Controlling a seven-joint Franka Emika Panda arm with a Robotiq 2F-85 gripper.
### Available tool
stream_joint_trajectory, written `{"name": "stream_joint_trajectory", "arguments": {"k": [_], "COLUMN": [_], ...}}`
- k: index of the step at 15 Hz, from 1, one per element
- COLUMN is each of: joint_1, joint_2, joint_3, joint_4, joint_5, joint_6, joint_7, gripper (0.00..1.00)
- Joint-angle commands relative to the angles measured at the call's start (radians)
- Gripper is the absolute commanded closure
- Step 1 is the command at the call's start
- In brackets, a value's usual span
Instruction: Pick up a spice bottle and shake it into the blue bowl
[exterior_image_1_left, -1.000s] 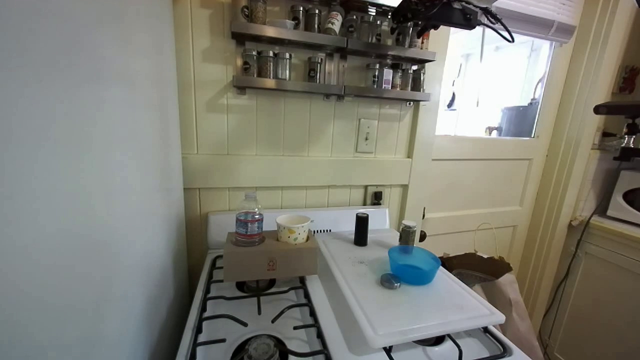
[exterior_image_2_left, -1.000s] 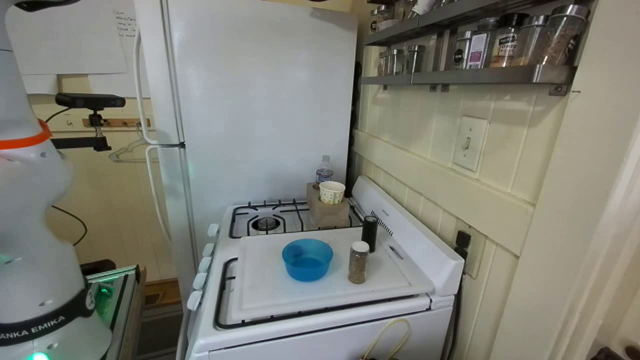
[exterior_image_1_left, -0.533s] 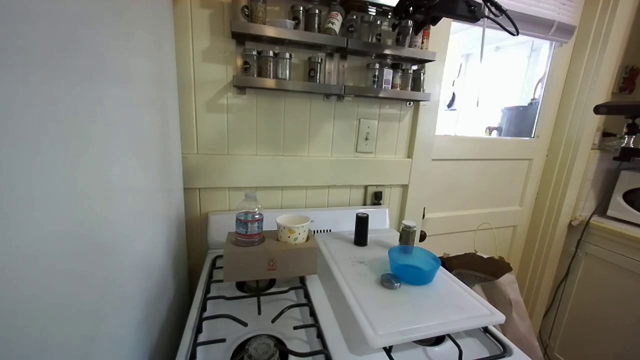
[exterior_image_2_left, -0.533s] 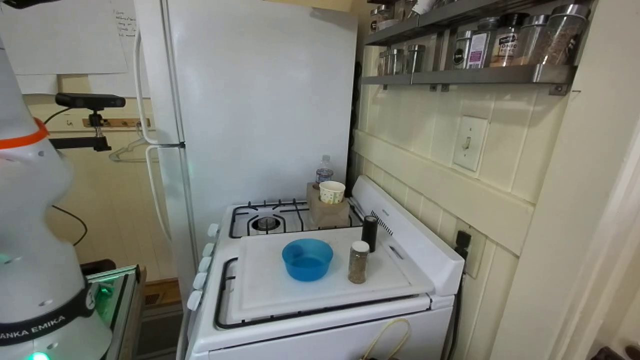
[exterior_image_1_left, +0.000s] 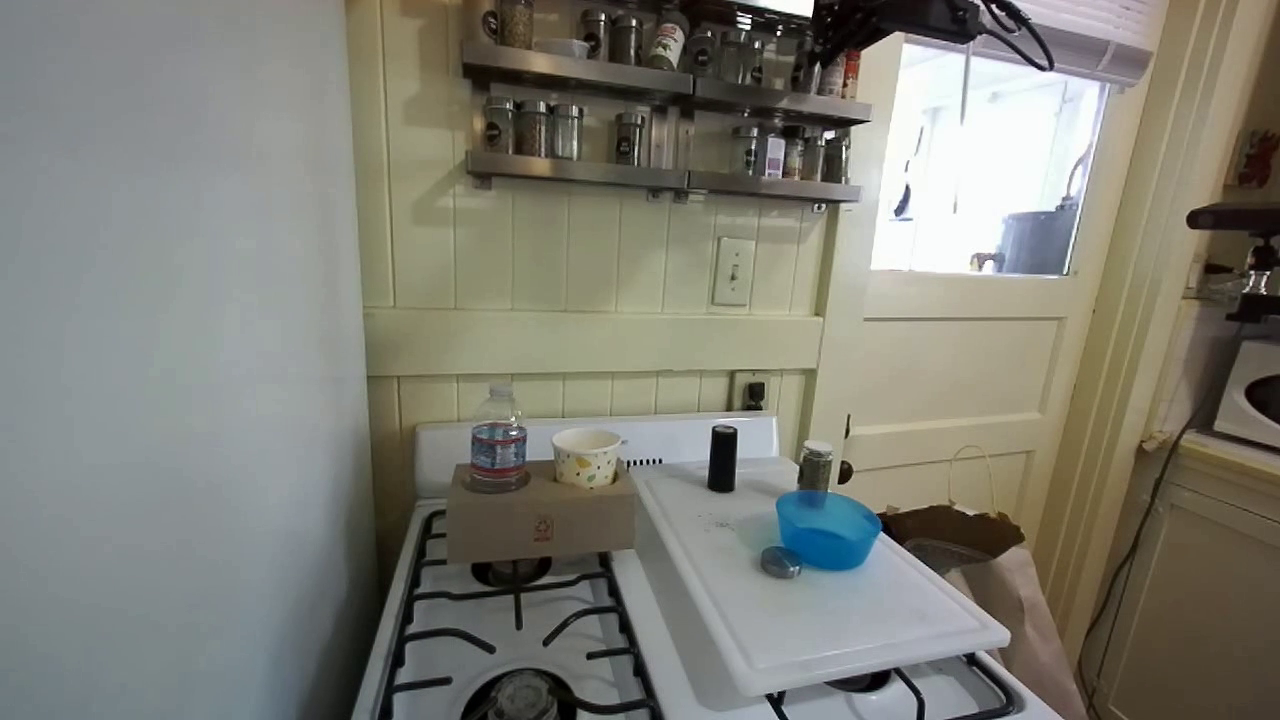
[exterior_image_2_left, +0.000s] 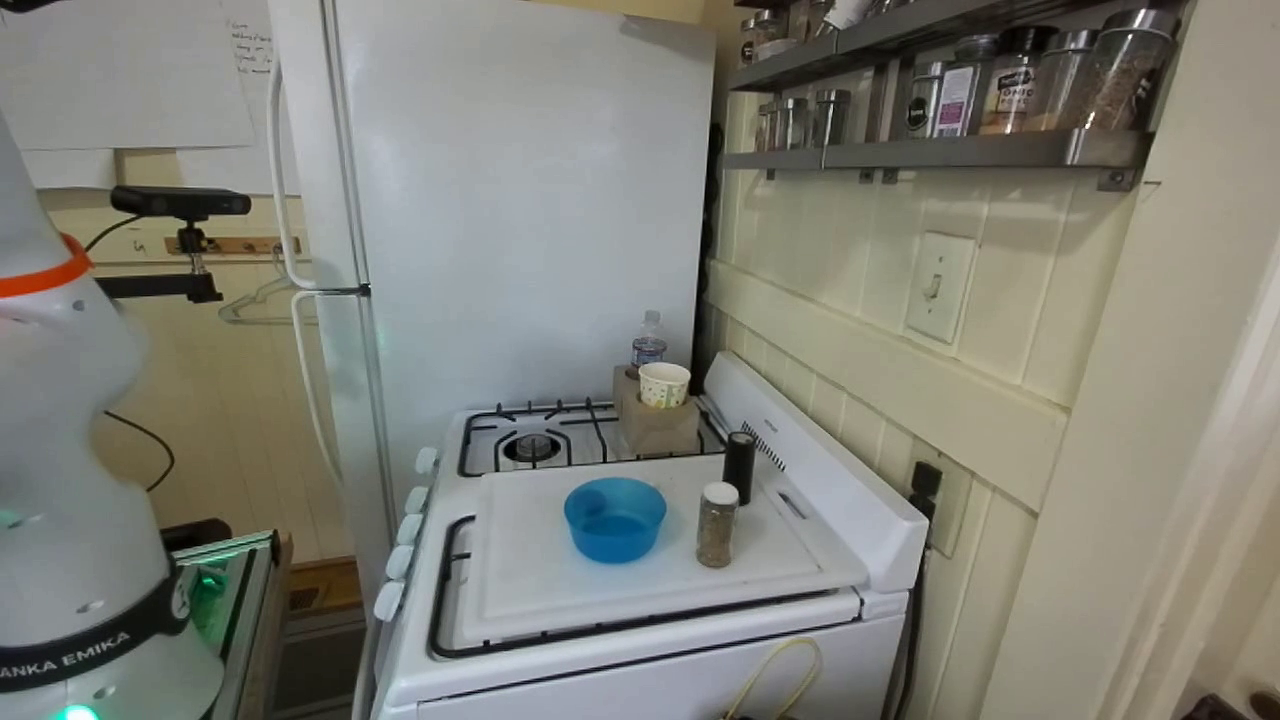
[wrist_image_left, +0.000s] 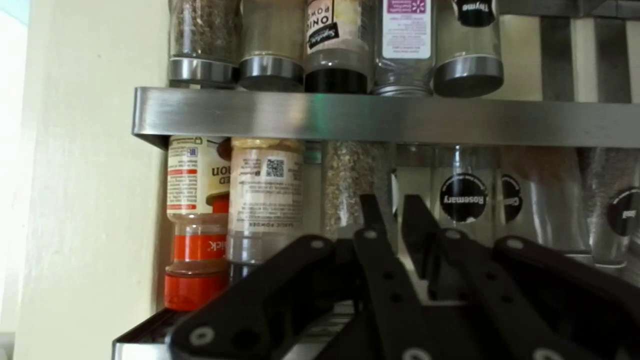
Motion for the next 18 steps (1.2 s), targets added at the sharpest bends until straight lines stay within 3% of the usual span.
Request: {"name": "stream_joint_trajectory", "arguments": {"k": [1,9,18], "joint_1": [-0.008,0.005,0.023], "joint_2": [-0.014,0.030,0.059], "joint_3": [-0.003,-0.023,-0.013], "joint_4": [-0.040,-0.044,-0.041], "joint_5": [0.019,0.047,0.191], "joint_6": [0.064,0.185,0.255], "joint_7": [-0.032,-0.115,-0.269], "gripper": [1.00,1.00,1.00]}}
